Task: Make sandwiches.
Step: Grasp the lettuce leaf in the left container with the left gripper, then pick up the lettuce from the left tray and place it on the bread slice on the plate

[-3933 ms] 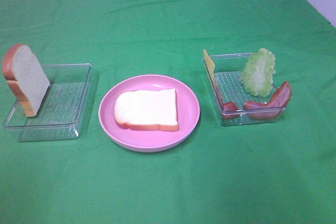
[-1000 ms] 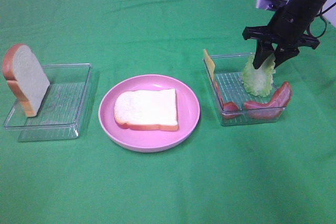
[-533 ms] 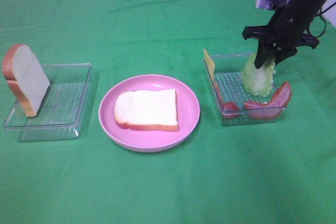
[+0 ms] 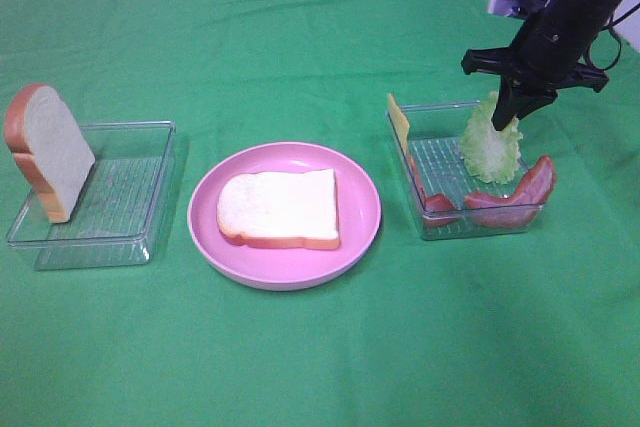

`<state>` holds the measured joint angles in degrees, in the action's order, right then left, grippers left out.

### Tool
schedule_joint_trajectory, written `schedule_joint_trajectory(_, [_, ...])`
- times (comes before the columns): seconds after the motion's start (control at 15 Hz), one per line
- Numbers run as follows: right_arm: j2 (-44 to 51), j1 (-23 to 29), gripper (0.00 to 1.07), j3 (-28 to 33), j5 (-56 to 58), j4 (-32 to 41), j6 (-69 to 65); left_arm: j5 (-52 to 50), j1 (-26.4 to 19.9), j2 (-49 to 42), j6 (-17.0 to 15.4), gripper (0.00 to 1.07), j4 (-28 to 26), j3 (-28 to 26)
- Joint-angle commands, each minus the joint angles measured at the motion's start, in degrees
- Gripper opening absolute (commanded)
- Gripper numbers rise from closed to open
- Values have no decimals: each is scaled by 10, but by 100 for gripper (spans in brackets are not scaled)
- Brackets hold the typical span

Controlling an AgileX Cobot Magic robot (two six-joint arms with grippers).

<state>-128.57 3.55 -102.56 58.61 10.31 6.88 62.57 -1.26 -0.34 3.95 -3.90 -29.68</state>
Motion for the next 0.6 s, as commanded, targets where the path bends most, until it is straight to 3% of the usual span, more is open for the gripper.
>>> schedule_joint_trajectory(0.07, [19,-1,0,-3,13,1,3,-9,3,-7,-5,84,-2,2])
schedule_joint_trajectory(0.6, [115,-1,0,-3,84,42,-21,-9,3,-7,-5,84,-2,2])
